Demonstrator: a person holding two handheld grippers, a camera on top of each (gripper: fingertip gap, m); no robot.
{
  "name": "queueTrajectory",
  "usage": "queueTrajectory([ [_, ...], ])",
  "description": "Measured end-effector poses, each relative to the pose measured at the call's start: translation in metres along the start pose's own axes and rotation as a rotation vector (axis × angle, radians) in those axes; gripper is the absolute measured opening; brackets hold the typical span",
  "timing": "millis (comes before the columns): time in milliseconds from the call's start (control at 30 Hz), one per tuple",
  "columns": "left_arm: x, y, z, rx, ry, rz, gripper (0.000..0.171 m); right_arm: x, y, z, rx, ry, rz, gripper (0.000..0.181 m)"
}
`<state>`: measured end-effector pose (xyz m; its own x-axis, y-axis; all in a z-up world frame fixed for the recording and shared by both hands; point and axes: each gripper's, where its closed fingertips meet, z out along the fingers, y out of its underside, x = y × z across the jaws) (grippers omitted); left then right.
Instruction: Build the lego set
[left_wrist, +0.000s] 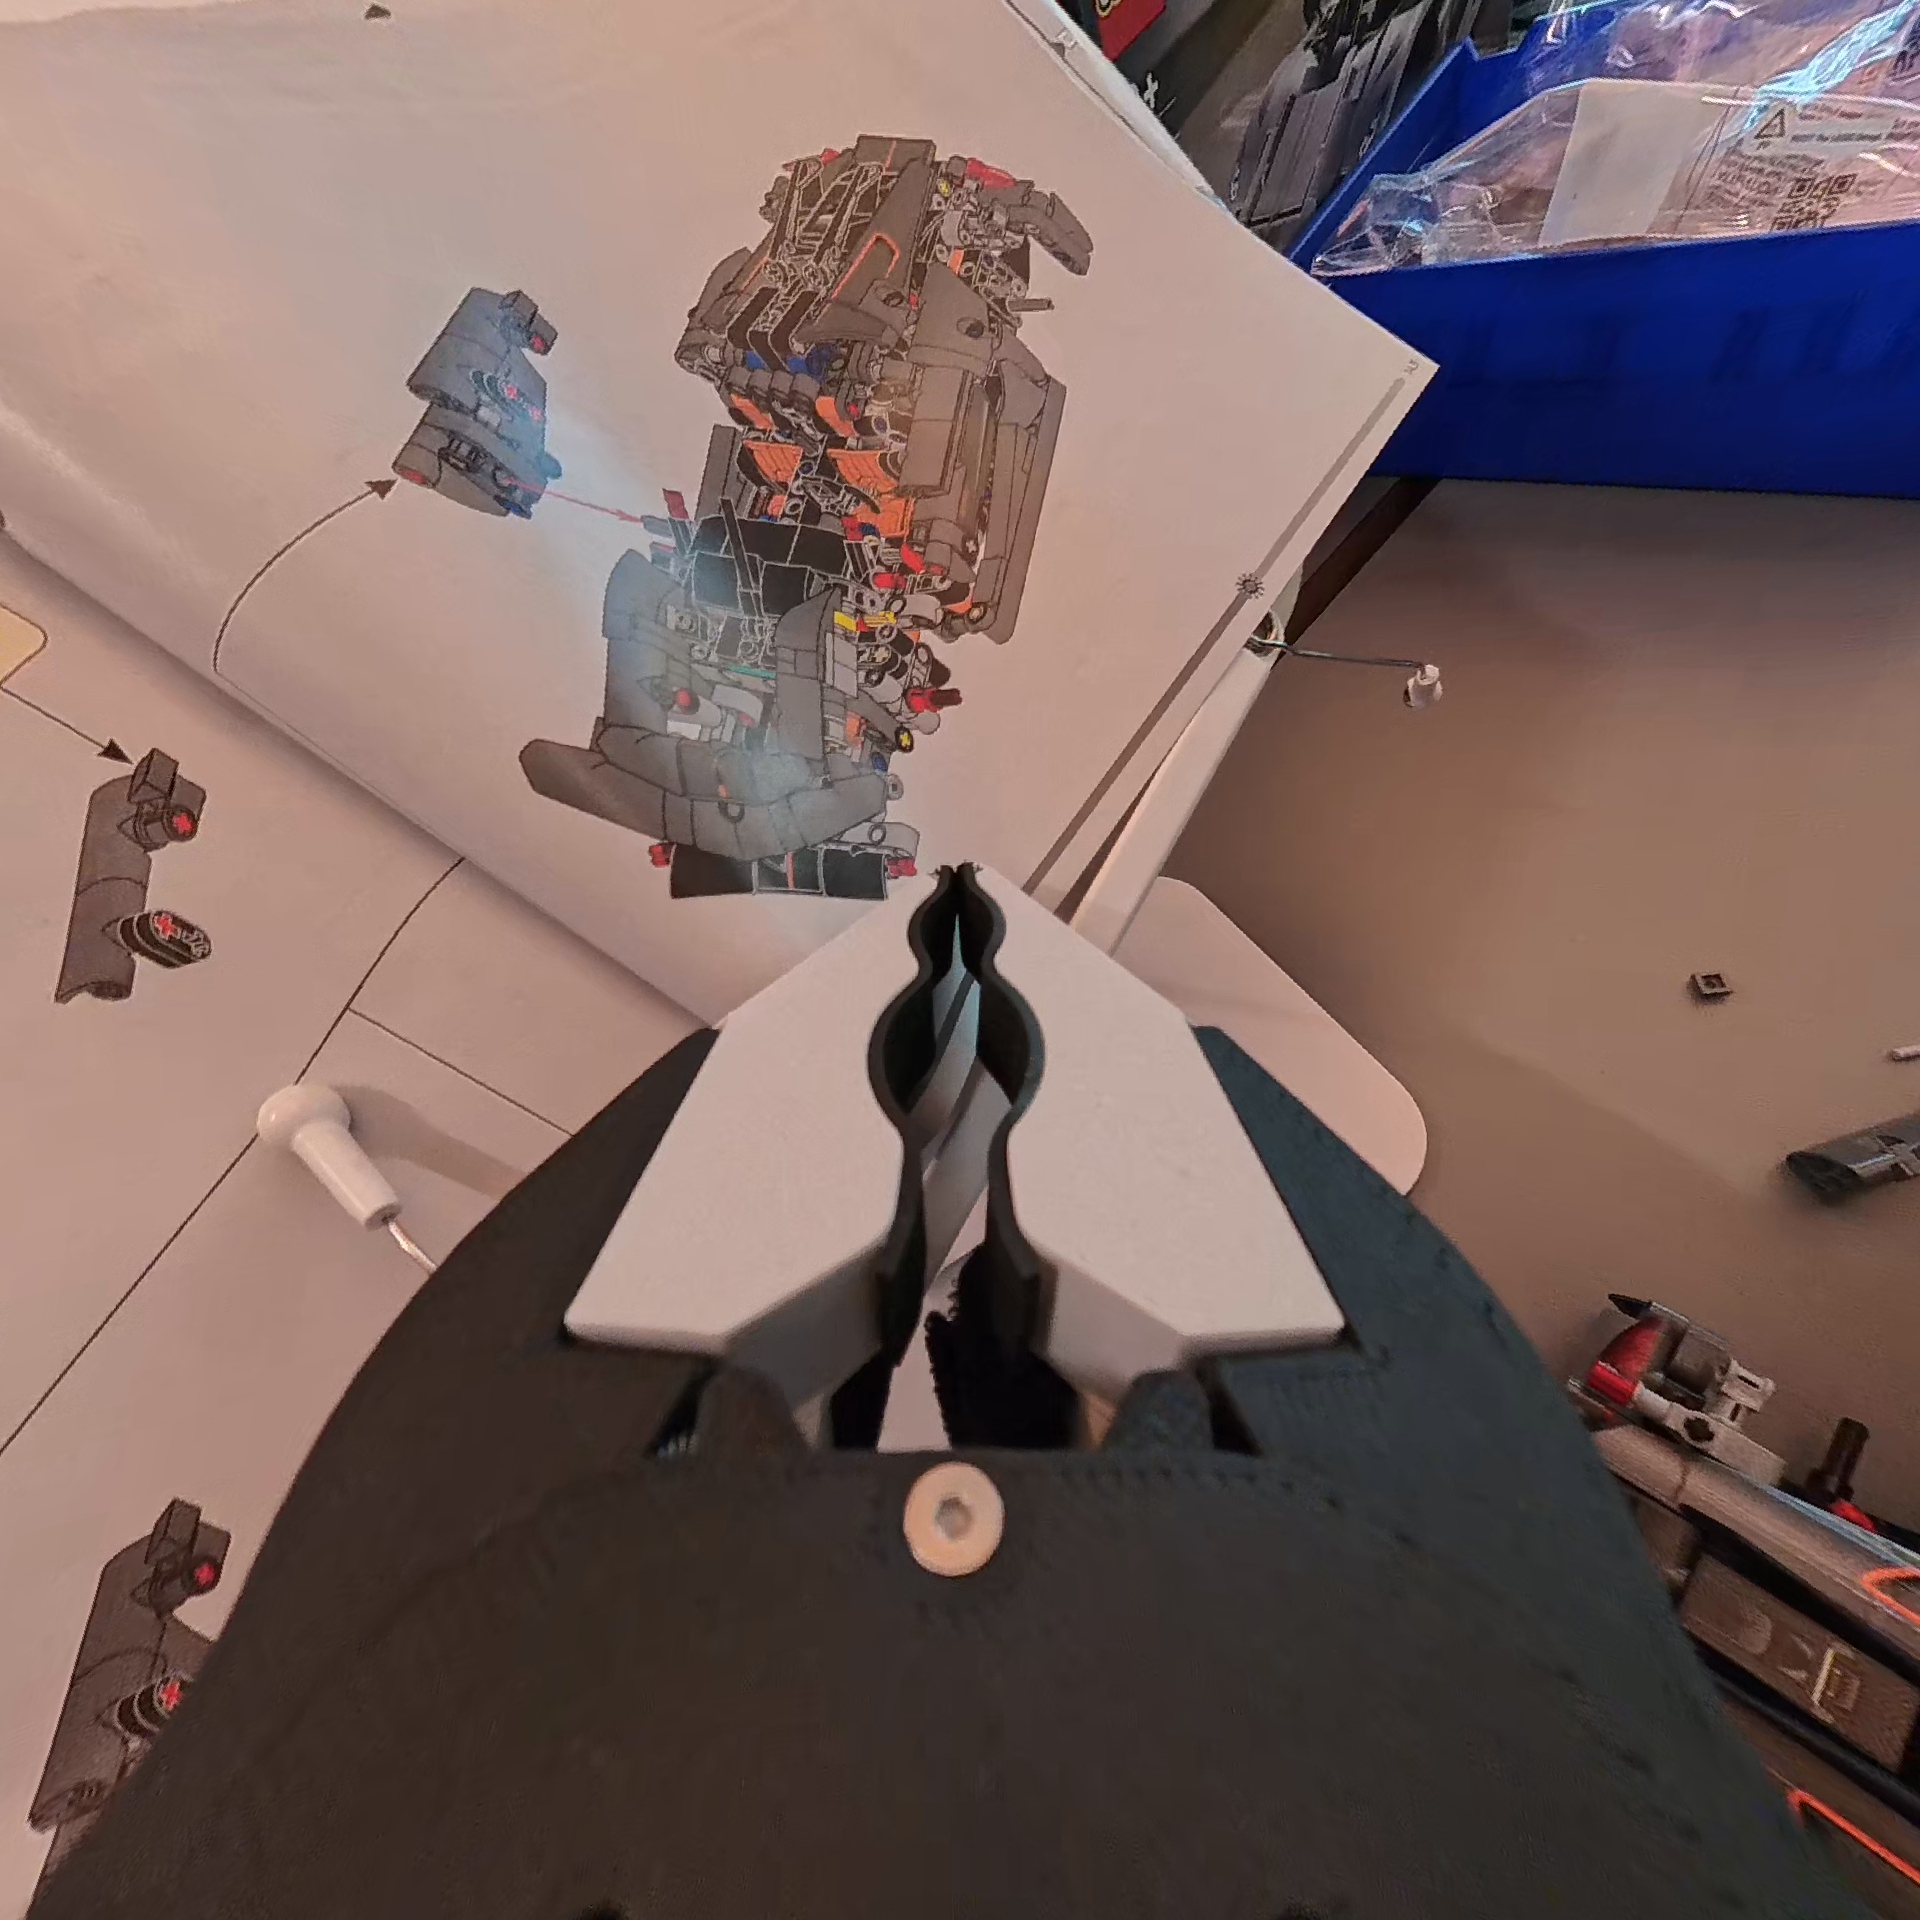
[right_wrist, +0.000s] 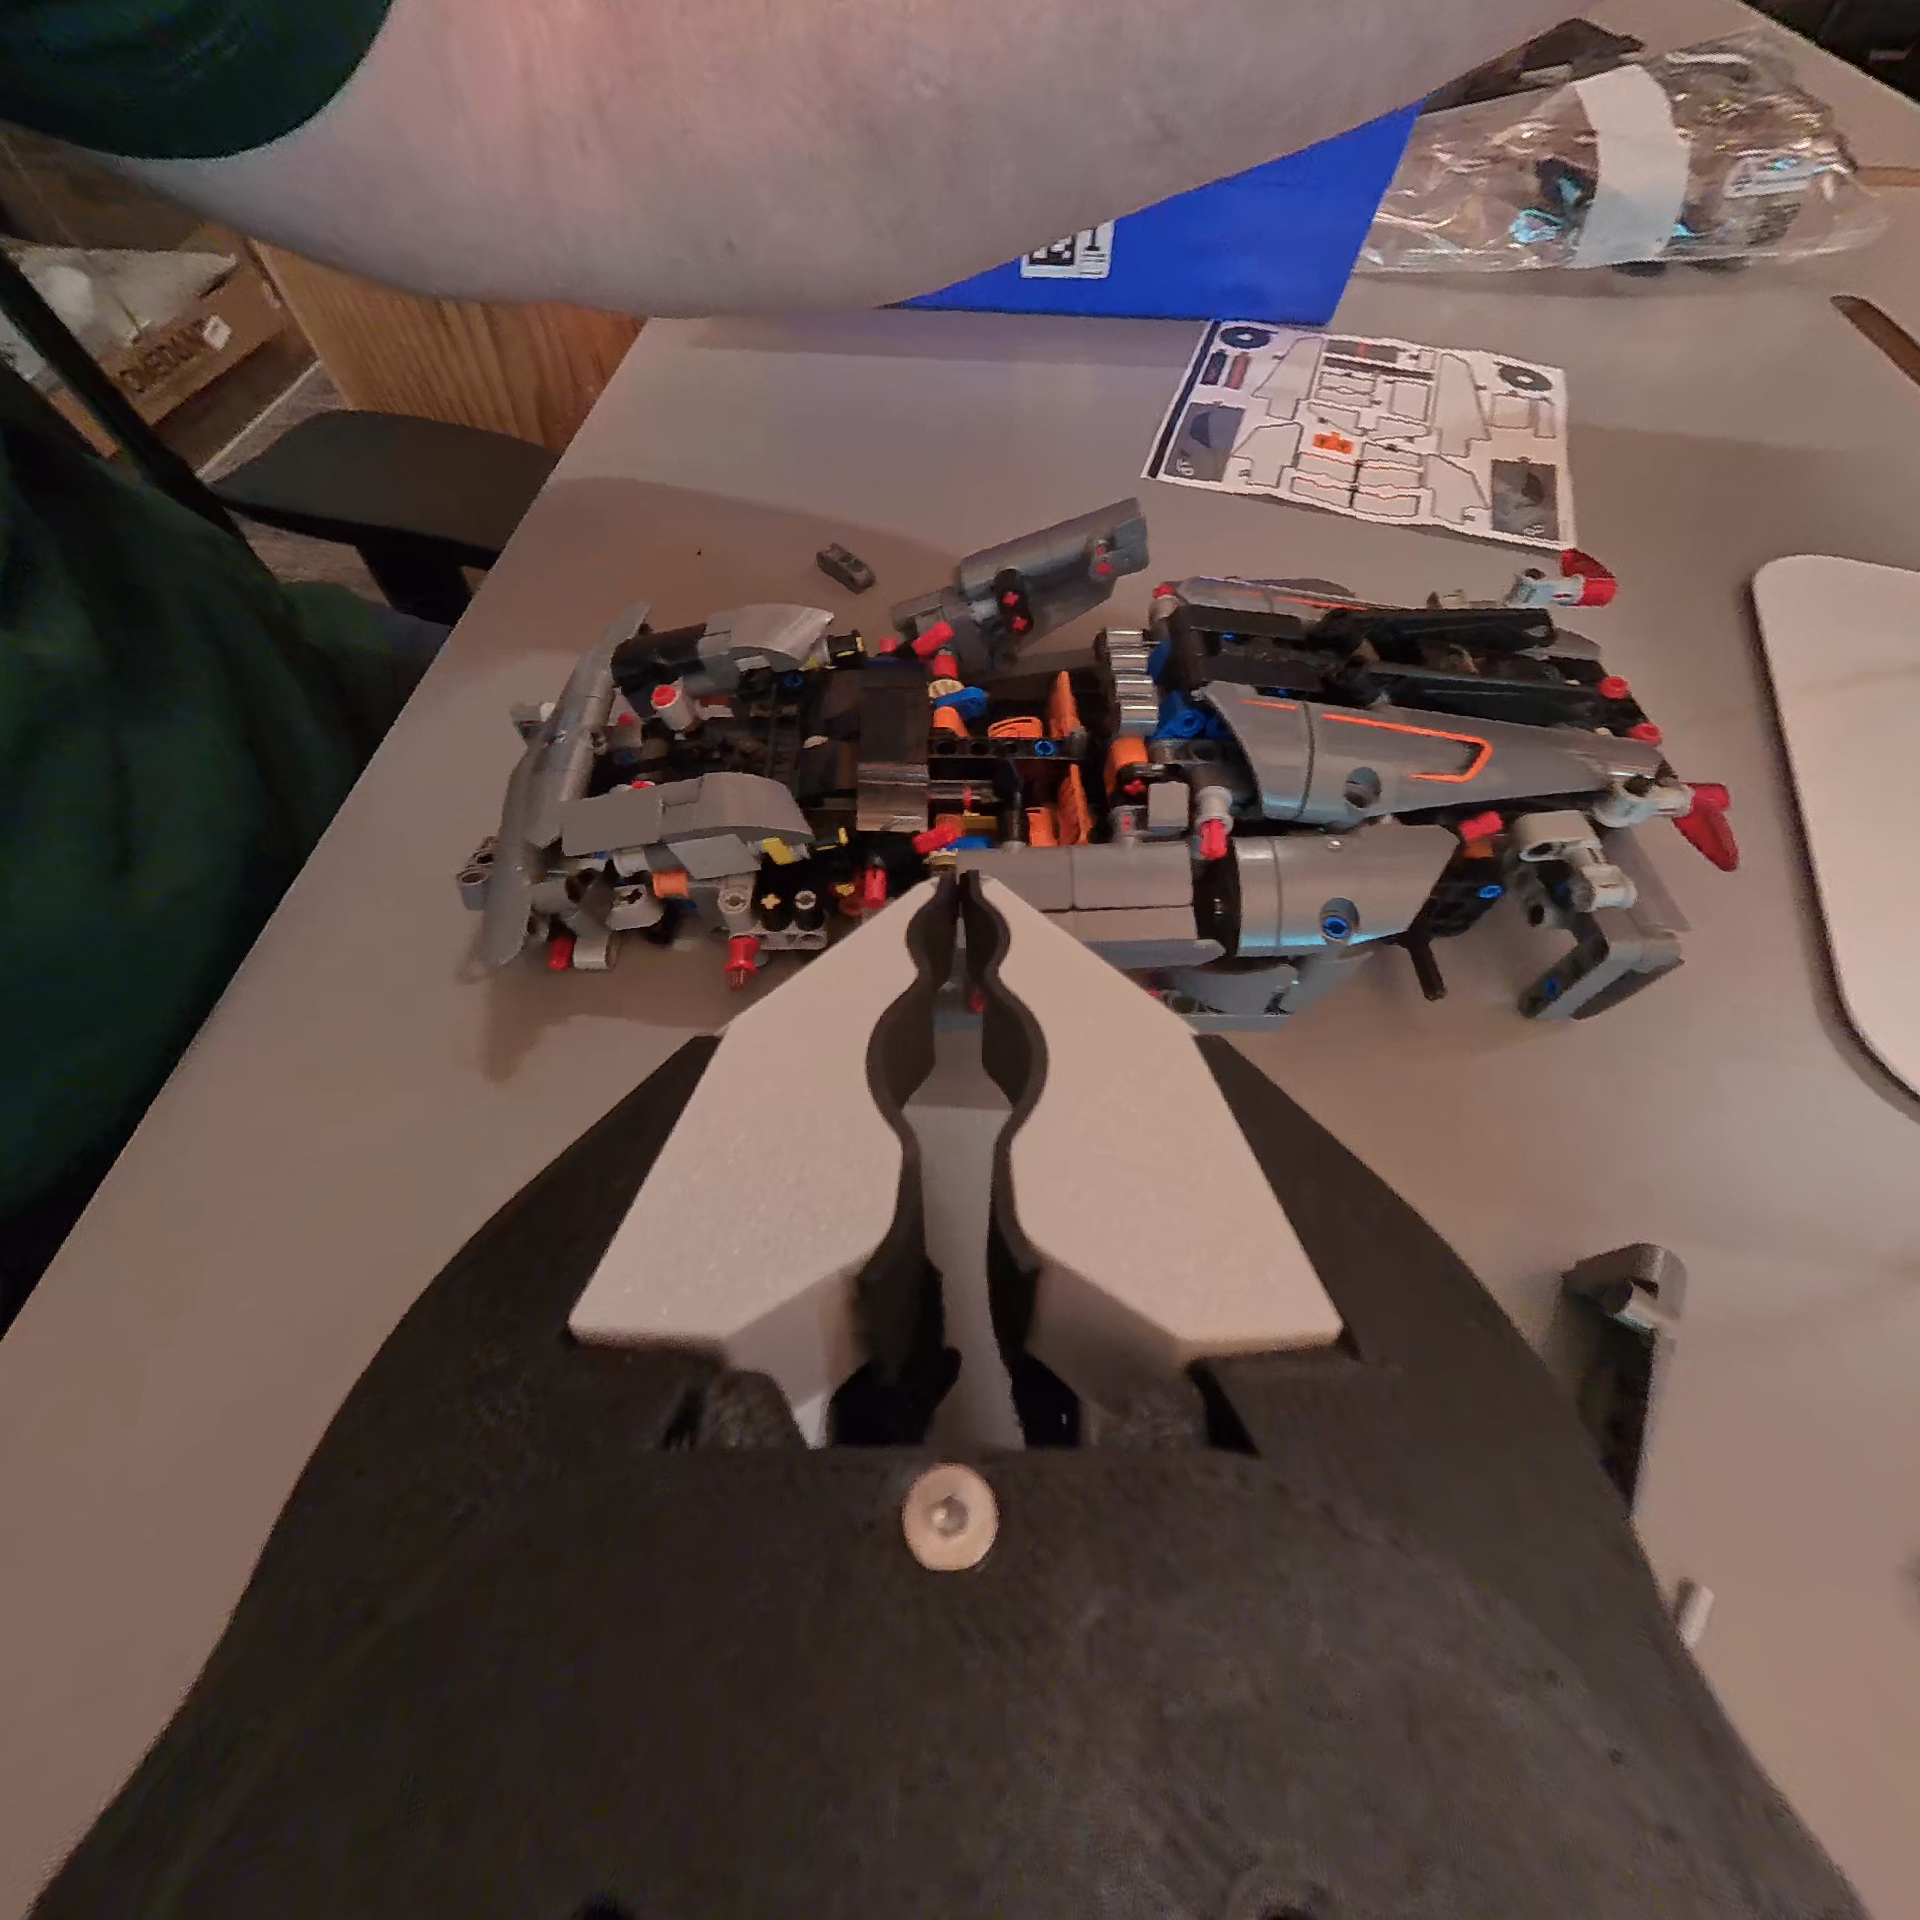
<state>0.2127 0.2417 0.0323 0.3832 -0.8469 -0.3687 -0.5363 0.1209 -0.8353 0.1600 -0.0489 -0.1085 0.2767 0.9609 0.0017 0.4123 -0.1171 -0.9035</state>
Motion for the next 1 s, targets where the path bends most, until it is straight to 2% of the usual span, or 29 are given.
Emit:
queueTrajectory([
  [500, 0.0, 0.0, 0.001, 0.002, -0.002, 0.002, 0.0, -0.021, 0.013, 0.019, -0.109, -0.056, -0.094, 0.0],
  [867, 0.002, 0.0, 0.0, -0.002, 0.023, -0.025, 0.0, -0.02, 0.012, 0.017, -0.099, -0.054, -0.094, 0.0],
  [1000, 0.004, -0.006, -0.011, 0.035, 0.004, -0.011, 0.0, -0.018, 0.008, 0.013, -0.07, -0.051, -0.08, 0.0],
])
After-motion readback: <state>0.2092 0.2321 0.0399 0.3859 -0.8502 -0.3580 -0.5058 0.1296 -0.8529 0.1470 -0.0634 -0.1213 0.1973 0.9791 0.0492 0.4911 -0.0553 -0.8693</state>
